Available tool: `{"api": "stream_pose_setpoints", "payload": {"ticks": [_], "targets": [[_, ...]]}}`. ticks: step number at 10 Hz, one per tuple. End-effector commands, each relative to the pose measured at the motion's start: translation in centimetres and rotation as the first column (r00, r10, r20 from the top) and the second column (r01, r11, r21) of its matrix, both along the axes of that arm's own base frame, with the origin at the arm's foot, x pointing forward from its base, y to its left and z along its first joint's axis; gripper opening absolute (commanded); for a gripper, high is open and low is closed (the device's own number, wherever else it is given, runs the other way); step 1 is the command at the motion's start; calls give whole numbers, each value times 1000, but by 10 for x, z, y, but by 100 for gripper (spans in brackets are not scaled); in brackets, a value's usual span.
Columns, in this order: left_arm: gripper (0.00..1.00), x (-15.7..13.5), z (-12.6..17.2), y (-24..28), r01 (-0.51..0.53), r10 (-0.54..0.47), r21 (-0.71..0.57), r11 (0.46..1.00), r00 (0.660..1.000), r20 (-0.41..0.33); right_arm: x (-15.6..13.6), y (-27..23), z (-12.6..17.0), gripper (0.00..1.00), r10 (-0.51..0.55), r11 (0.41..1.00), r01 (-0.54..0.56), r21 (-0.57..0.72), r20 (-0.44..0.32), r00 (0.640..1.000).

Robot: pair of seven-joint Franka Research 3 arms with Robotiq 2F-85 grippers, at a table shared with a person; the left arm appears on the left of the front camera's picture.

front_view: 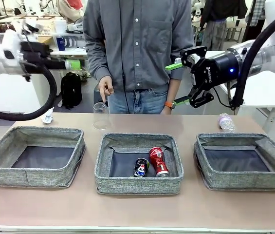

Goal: Sort the waste into the appropriate baskets.
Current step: Pick up the waste item pointed out by the person.

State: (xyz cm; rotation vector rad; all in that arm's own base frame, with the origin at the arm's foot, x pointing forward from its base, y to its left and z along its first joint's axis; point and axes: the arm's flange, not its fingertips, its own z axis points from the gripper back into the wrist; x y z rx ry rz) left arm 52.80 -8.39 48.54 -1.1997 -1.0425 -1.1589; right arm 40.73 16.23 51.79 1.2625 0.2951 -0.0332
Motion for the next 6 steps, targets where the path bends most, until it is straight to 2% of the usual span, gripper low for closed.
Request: {"api": "stream_pose_setpoints", "payload": {"ticks": [1,2,4,6], "targets": [[100,41,-35,8,131,-139,99,986,987,79,1,-2,1,100,17,1000,-17,4,22,1000],[100,51,-53,6,159,-171,163,974,983,64,1,-2,1,100,17,1000,-17,4,22,1000],[100,65,-74,1,151,-160,218,964,987,25,1,-2,1,100,17,1000,-17,4,22,1000],[100,93,-103,-7,20,-57,407,913,995,80,1,-2,1,100,17,1000,-17,4,22,1000]]}}
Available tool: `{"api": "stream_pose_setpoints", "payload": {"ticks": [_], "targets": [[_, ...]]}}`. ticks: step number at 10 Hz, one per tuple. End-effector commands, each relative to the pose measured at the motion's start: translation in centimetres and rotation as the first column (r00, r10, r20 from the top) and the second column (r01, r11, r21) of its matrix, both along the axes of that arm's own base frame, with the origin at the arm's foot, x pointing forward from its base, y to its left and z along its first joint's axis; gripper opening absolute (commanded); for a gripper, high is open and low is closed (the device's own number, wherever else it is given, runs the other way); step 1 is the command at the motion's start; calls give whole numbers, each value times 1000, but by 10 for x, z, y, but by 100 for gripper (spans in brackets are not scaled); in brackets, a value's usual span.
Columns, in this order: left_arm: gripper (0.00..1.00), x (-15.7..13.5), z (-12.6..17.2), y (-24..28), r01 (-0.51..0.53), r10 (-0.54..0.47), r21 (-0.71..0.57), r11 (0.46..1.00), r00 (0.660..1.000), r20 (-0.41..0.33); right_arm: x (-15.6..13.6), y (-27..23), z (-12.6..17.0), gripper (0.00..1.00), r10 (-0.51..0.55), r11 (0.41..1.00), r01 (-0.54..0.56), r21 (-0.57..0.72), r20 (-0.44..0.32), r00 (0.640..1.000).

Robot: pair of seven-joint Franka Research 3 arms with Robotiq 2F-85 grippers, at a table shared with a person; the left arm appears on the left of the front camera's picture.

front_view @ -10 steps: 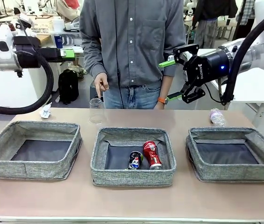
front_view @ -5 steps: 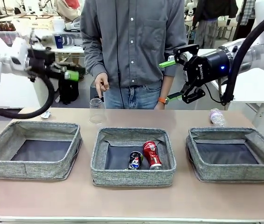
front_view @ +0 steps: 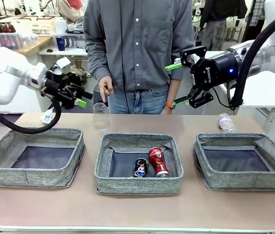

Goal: Sort the waste into the appropriate baskets.
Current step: Pick up the waste item pointed out by the person.

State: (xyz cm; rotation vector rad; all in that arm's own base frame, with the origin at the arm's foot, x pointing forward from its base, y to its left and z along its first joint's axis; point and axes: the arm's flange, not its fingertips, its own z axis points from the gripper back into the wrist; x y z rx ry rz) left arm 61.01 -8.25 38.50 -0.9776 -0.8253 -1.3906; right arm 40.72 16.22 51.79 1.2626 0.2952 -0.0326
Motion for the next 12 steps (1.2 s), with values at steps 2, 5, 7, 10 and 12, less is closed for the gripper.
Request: {"api": "stream_pose_setpoints", "payload": {"ticks": [2,5,7,10,12], "targets": [[100,27,-16,-1,-144,123,188,972,985,118,1,-2,1,100,16,1000,-16,3,22,1000],[100,31,-16,5,-156,133,179,971,982,134,1,-2,1,100,16,1000,-16,3,22,1000],[100,31,-16,5,-156,133,179,971,982,134,1,-2,1,100,16,1000,-16,3,22,1000],[100,50,-43,0,-270,231,337,902,961,151,1,-2,1,100,16,1000,-16,3,22,1000],[100,54,-54,-8,-205,177,323,924,978,114,1,-2,1,100,16,1000,-16,3,22,1000]]}}
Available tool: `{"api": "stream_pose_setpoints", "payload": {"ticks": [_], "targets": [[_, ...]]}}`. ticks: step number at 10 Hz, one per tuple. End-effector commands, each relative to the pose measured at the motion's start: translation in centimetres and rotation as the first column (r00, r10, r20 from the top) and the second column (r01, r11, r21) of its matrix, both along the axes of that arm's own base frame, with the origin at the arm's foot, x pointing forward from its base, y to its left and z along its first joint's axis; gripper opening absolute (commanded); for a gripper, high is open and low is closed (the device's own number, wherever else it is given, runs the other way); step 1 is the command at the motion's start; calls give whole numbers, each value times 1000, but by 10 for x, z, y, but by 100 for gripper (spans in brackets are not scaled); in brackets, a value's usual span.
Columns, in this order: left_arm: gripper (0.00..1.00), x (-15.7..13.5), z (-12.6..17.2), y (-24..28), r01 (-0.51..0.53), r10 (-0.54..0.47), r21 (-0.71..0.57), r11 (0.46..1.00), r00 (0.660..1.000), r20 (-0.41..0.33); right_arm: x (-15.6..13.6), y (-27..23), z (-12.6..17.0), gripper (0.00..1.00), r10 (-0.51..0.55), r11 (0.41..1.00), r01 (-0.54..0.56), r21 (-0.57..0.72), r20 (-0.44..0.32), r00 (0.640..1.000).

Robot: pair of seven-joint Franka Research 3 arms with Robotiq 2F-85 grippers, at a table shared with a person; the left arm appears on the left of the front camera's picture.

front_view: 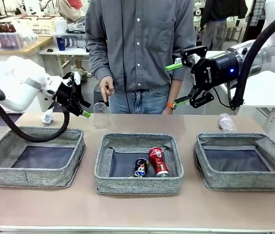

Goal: Sort the waste into the appropriate baskets.
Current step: Pick up the waste item pointed out by the person.

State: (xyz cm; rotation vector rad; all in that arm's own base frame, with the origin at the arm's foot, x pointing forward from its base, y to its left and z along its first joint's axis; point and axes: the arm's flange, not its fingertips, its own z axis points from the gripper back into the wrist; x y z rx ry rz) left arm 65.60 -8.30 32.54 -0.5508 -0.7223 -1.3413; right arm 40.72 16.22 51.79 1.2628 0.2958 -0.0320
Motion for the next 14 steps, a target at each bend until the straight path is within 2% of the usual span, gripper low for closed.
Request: {"api": "stream_pose_setpoints", "payload": {"ticks": [1,5,7,8,14], "targets": [[100,13,0,-11,7,-7,1,1000,1000,-28,1,-2,1,100,15,1000,-15,3,22,1000],[100,21,-26,-30,13,-20,-70,997,995,-100,1,-2,1,100,15,1000,-15,3,22,1000],[100,21,-33,-39,7,-19,-118,993,995,-100,1,-2,1,100,15,1000,-15,3,22,1000],[100,22,-36,-41,-9,-2,-138,990,997,-77,1,-2,1,100,15,1000,-15,3,22,1000],[100,17,-49,-50,-4,-18,-265,964,997,-78,1,-2,1,100,15,1000,-15,3,22,1000]]}}
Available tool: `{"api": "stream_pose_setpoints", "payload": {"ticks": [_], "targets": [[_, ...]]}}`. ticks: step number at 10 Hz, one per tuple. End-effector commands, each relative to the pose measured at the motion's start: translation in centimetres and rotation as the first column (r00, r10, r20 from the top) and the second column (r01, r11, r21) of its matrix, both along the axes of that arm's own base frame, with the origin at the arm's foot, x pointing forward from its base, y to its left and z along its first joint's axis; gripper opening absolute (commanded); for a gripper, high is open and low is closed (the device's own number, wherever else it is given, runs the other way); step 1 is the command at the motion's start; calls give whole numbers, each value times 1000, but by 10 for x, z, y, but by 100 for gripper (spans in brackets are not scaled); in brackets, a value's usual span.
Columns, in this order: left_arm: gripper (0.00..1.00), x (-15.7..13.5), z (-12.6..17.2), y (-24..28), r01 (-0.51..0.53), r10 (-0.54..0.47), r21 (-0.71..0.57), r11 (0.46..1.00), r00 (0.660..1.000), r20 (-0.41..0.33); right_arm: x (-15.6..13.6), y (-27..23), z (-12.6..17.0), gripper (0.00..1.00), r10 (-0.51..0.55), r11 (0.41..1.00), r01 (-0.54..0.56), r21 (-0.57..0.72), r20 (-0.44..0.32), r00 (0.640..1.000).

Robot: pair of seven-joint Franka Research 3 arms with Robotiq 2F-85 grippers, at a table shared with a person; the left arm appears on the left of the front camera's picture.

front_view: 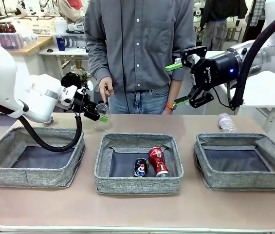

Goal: Sort the waste into the appropriate baskets.
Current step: Pick up the waste item pointed out by the person.

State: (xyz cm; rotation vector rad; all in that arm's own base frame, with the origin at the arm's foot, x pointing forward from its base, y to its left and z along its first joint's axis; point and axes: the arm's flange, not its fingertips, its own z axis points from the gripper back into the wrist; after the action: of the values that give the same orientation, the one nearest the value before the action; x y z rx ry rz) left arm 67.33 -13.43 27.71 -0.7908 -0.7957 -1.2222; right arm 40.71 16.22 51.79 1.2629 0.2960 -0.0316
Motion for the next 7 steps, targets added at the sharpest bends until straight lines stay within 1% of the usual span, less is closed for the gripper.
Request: {"api": "stream_pose_setpoints", "payload": {"ticks": [1,2,3,4,5,6,7], "targets": [[81,-2,0,2,11,-11,-36,999,1000,14,1,-2,1,100,15,1000,-15,3,22,1000],[81,-3,1,4,15,-14,-44,999,1000,12,1,-2,1,100,15,1000,-15,3,22,1000],[62,-5,2,4,10,-10,-46,999,1000,15,1,-2,1,100,15,1000,-15,3,22,1000],[75,-7,3,5,9,-9,-38,999,1000,19,1,-2,1,100,15,1000,-15,3,22,1000],[43,-10,6,8,3,-1,-40,999,1000,29,1,-2,1,100,15,1000,-15,3,22,1000],[56,-13,9,10,1,1,-46,999,999,38,1,-2,1,100,15,1000,-15,3,22,1000],[24,-14,12,14,9,-7,-30,999,998,61,1,-2,1,100,15,1000,-15,3,22,1000]]}}
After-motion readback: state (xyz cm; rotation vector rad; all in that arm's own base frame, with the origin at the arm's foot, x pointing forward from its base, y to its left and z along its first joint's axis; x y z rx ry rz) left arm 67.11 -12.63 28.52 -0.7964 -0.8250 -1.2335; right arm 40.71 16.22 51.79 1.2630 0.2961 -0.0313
